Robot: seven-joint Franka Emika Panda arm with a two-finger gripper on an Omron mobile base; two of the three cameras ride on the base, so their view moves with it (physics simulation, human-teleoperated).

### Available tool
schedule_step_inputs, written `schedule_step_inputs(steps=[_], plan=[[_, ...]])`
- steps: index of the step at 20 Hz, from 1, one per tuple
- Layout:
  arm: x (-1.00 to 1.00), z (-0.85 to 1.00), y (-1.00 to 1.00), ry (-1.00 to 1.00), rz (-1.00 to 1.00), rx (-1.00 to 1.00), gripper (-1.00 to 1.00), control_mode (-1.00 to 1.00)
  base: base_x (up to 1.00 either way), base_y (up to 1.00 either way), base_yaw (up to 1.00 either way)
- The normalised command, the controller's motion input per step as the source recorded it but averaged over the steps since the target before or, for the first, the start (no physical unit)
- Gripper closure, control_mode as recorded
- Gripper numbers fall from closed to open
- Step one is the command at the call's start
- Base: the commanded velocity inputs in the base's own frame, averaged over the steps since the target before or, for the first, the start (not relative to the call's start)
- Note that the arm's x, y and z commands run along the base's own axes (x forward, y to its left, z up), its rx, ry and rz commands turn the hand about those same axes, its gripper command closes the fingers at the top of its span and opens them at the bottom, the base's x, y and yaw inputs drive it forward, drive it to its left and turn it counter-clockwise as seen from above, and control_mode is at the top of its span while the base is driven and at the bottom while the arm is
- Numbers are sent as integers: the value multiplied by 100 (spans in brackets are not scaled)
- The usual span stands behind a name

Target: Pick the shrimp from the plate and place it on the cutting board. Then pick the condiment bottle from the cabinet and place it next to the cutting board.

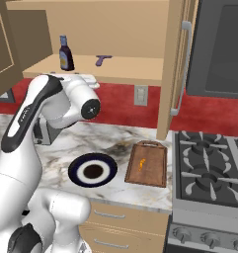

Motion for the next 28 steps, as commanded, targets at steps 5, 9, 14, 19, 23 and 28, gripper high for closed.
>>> schedule_step_inputs(steps=[5,9,14,19,23,28], plan=[[0,14,8,0,0,0,-100,-100,0,0,0],[0,12,10,-1,0,-1,-100,-100,0,0,0],[0,8,10,-5,0,-2,-100,-100,0,0,0],[0,2,4,-11,0,-4,-100,-100,0,0,0],[0,0,0,-15,0,-5,-100,-100,0,0,0],[0,2,0,-12,0,-4,-100,-100,0,0,0]])
